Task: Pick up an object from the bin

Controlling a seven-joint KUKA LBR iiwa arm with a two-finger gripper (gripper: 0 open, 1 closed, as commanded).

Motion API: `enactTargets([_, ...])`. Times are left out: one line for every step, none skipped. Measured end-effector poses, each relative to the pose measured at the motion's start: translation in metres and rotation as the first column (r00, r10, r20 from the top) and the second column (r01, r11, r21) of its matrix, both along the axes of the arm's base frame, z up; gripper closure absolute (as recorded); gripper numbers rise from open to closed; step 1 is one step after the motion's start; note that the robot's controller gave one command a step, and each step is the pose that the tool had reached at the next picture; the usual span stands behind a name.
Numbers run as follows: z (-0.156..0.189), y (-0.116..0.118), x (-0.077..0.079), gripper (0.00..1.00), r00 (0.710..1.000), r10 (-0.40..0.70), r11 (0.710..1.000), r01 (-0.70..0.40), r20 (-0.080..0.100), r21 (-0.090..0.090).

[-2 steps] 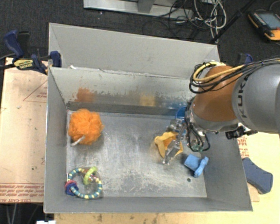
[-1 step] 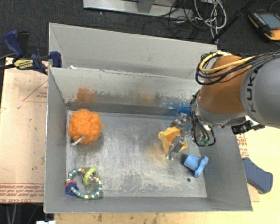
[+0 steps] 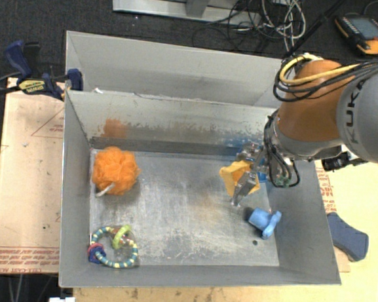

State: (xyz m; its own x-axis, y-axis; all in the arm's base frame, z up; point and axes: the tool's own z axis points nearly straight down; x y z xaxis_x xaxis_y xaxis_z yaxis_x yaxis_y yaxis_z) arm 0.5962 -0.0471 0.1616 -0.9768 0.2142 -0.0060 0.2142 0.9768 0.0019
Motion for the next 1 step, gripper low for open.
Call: enactTargets([0.0284, -0.006, -0.0105, 1.0, 1.0, 0.002, 1.0, -0.002, -0.008, 0.001])
